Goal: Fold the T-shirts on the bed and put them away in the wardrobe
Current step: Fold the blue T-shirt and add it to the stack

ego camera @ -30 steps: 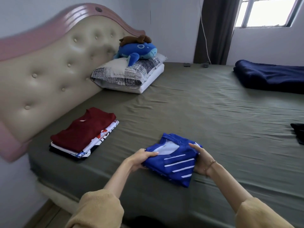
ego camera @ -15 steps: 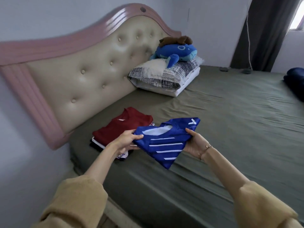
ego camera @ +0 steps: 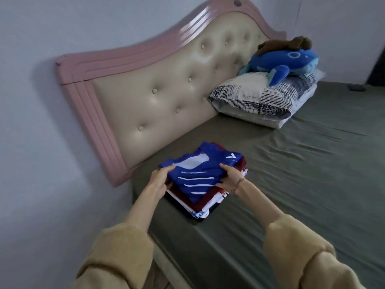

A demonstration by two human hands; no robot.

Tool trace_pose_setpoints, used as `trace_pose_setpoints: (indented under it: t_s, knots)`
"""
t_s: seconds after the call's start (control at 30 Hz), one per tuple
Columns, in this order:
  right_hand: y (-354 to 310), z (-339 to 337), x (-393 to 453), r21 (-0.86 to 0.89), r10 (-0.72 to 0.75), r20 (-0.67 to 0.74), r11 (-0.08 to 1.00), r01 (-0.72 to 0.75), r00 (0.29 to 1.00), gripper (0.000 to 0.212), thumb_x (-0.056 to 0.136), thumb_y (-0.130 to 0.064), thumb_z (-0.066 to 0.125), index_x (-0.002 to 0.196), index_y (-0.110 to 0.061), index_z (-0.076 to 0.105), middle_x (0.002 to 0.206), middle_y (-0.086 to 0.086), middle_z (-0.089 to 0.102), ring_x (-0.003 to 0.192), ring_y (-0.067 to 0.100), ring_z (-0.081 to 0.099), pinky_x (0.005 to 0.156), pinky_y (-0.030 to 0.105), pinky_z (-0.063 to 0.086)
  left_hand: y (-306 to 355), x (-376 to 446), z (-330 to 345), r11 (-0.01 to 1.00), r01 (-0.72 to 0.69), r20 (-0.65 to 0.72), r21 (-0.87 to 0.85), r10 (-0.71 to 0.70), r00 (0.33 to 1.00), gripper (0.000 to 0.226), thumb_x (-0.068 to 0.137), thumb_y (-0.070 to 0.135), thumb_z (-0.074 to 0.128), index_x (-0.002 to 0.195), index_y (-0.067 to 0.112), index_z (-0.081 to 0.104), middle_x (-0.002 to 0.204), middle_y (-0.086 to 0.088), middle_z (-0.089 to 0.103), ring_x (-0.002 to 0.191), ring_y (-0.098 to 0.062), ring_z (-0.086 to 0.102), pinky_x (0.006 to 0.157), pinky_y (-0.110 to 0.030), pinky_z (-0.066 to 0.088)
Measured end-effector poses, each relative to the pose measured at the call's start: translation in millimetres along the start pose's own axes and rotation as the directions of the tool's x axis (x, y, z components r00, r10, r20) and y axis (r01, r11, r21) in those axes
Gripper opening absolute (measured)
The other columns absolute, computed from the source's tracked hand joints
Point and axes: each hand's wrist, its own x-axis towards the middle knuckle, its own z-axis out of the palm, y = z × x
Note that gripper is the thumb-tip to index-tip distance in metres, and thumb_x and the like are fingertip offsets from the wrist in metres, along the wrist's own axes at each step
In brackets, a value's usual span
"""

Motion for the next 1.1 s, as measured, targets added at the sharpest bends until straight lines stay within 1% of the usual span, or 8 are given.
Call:
trace_pose_setpoints:
  t_s: [0.07, 0.17, 0.3, 0.47, 0.63, 0.87, 1.03, 1.1]
  knots:
    - [9.1, -2.3, 8.0, -0.062, -0.013, -0.092, 0.998, 0.007, 0.996, 0.034, 0.096, -0.022, 0.048, 0.129, -0.012, 0.047, 0.123, 0.011, 0.058, 0.102, 0.024, 0.058, 0.077, 0.035, 0.048, -22.9, 9.3, -4.7, 0.997, 0.032, -0.098, 0.068, -0.026, 0.995, 0.031, 0.085, 0.002, 0.063, 0.113, 0.002, 0.049, 0.119, -0.020, 0.058, 0.086, -0.019, 0.055, 0.061, -0.029, 0.047]
    - [5.5, -10.1, 9.7, -0.202, -0.148, -0.292, 0.975, 0.090, 0.945, 0.011, 0.090, -0.021, 0.060, 0.091, -0.013, 0.053, 0.091, 0.007, 0.058, 0.066, 0.017, 0.058, 0.044, 0.028, 0.050, -33.9, 12.1, -3.1, 0.992, 0.021, -0.215, 0.127, 0.007, 0.977, 0.037, 0.083, 0.002, 0.067, 0.113, -0.006, 0.047, 0.113, -0.020, 0.055, 0.093, -0.025, 0.054, 0.074, -0.036, 0.051]
    - [1.5, -26.5, 11.8, -0.358, -0.243, -0.354, 0.927, 0.109, 0.903, 0.025, 0.084, -0.018, 0.069, 0.072, -0.011, 0.049, 0.082, 0.010, 0.060, 0.037, 0.014, 0.060, 0.034, 0.018, 0.042, -37.8, 9.9, 6.0, 0.960, -0.027, -0.284, 0.279, 0.109, 0.953, 0.044, 0.084, 0.006, 0.066, 0.122, -0.006, 0.048, 0.124, -0.022, 0.057, 0.109, -0.034, 0.058, 0.092, -0.038, 0.049]
    - [-0.8, -30.2, 12.7, -0.343, -0.257, -0.371, 0.931, 0.126, 0.892, 0.029, 0.084, -0.017, 0.069, 0.070, -0.010, 0.045, 0.075, 0.007, 0.057, 0.052, 0.020, 0.059, 0.051, 0.028, 0.048, -38.8, -9.9, 28.2, 0.874, -0.114, -0.305, 0.472, 0.283, 0.909, 0.060, 0.090, -0.001, 0.053, 0.144, 0.004, 0.026, 0.140, -0.020, 0.042, 0.123, -0.035, 0.049, 0.097, -0.039, 0.043]
    - [-6.2, -30.9, 6.9, -0.357, -0.245, -0.385, 0.929, 0.101, 0.890, 0.021, 0.088, -0.010, 0.063, 0.073, -0.006, 0.050, 0.069, 0.009, 0.057, 0.036, 0.015, 0.057, 0.040, 0.024, 0.048, -35.3, -26.7, 40.0, 0.701, -0.079, -0.228, 0.708, 0.334, 0.915, 0.076, 0.095, 0.008, 0.050, 0.152, 0.020, 0.002, 0.154, -0.017, 0.009, 0.139, -0.034, 0.020, 0.099, -0.043, 0.040]
    - [-27.0, -71.4, -40.1, -0.388, -0.252, -0.399, 0.917, 0.087, 0.882, 0.017, 0.091, 0.002, 0.047, 0.075, -0.001, 0.052, 0.064, 0.012, 0.057, 0.028, 0.010, 0.054, 0.032, 0.015, 0.041, -37.2, -62.9, 68.8, 0.456, -0.115, -0.092, 0.882, 0.408, 0.909, 0.061, 0.098, 0.016, 0.044, 0.151, 0.017, 0.014, 0.157, -0.016, -0.009, 0.145, -0.030, -0.005, 0.115, -0.051, 0.007]
    - [-36.3, -141.4, -94.9, -0.409, -0.256, -0.443, 0.910, 0.060, 0.859, 0.006, 0.090, -0.001, 0.050, 0.090, -0.001, 0.056, 0.065, 0.010, 0.060, 0.033, 0.009, 0.057, 0.042, 0.019, 0.046, -54.7, -105.1, 128.2, 0.356, -0.301, 0.129, 0.885, 0.434, 0.892, 0.049, 0.097, 0.016, 0.043, 0.145, 0.014, 0.031, 0.157, -0.013, 0.003, 0.144, -0.028, 0.004, 0.113, -0.047, 0.020]
    - [-41.5, -168.7, -120.6, -0.417, -0.257, -0.466, 0.908, 0.046, 0.847, 0.010, 0.091, -0.003, 0.051, 0.083, -0.004, 0.057, 0.066, 0.008, 0.060, 0.034, 0.007, 0.057, 0.039, 0.017, 0.044, -65.0, -122.8, 154.8, 0.352, -0.380, 0.228, 0.855, 0.403, 0.886, 0.044, 0.096, 0.016, 0.044, 0.140, 0.013, 0.038, 0.155, -0.013, 0.013, 0.142, -0.027, 0.012, 0.110, -0.043, 0.027]
